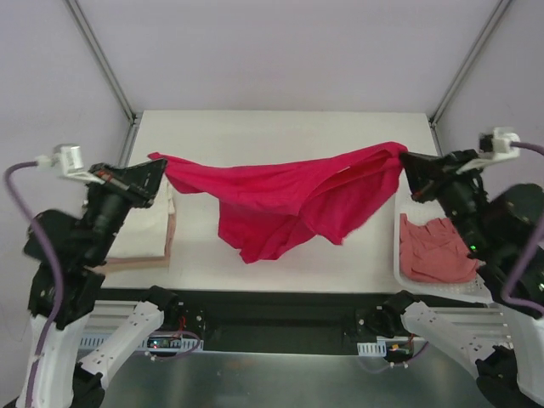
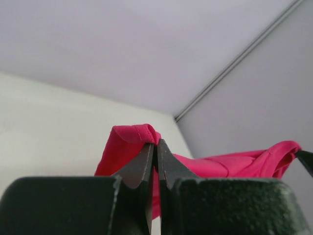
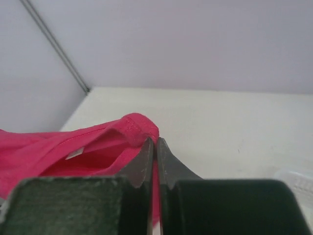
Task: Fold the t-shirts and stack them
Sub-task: Flatten out the tshirt
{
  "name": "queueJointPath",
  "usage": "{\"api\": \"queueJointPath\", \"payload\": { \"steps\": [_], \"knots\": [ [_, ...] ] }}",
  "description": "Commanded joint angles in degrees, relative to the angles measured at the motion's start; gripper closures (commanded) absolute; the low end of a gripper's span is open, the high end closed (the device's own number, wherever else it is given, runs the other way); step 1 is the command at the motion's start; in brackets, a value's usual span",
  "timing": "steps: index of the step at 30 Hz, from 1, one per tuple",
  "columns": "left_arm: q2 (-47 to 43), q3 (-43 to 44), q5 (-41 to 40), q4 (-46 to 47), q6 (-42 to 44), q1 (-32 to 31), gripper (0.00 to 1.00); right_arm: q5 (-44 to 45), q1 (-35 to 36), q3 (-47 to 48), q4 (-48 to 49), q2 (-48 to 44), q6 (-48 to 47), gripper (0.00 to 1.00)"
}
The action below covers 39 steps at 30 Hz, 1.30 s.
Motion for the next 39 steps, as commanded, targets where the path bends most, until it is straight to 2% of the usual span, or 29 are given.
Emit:
{"api": "queueJointPath", "payload": {
  "steps": [1, 7, 11, 16, 19, 22, 25, 27, 30, 31, 32, 35, 38, 39],
  "knots": [
    [-4.08, 7.92, 6.05, 0.66, 1.74, -0.28, 1.0, -11.89, -0.03, 6.81, -1.54, -2.93, -0.91, 0.99],
    [-2.33, 17.67, 15.3, 0.66, 0.95, -0.28, 1.0, -28.68, -0.03, 21.4, -6.63, 0.05, -0.64, 0.99],
    [-0.4, 21.82, 16.55, 0.58, 1.03, -0.28, 1.0, -30.82, 0.06, 26.33, -7.52, 2.77, -1.07, 0.99],
    [2.15, 22.71, 8.3, 0.66, 3.93, -0.28, 1.0, -22.32, 0.06, 27.49, -7.26, 6.11, -4.85, 0.99],
    [6.01, 21.48, -1.63, 0.66, 6.13, -0.28, 1.0, -12.93, -0.03, 27.4, -6.03, 10.31, -9.33, 0.99],
    [13.38, 23.32, -10.25, 0.66, 9.29, -0.28, 1.0, -3.42, -0.12, 28.45, -3.31, 17.42, -15.39, 1.0],
    [26.18, 29.46, -12.73, 0.58, 12.54, 0.5, 1.0, -2.43, -3.09, 33.79, -1.38, 26.73, -19.0, 1.0],
    [31.48, 36.46, -11.24, 0.49, 13.6, 2.78, 1.0, -4.53, -6.7, 38.45, 1.68, 31.06, -19.01, 1.0],
    [40.89, 47.46, -2.9, -0.03, 10.27, 10.51, 1.0, -7.09, -10.83, 46.36, 7.75, 39.93, -18.67, 1.0],
    [44.74, 50.45, 1.81, -0.3, 9.48, 12.1, 1.0, -8.31, -11.88, 48.38, 8.9, 41.09, -16.4, 1.0],
    [46.35, 55.96, 3.08, -0.48, 7.73, 15.07, 1.0, -11.46, -13.72, 50.58, 12.04, 41.88, -15.42, 1.0],
    [50.4, 65.29, 15.89, 0.83, 6.05, 18.25, 1.0, -17.17, -15.58, 48.76, 20.39, 40.49, -12.87, 1.0],
    [50.94, 69.81, 18.73, 1.72, 5.26, 18.35, 1.0, -20.09, -16.11, 47.44, 21.04, 37.51, -11.63, 1.0],
    [50.24, 69.12, 18.3, 1.72, 5.6, 18.35, 1.0, -21.06, -16.2, 44.3, 21.04, 34.97, -11.8, 0.99]
  ]
}}
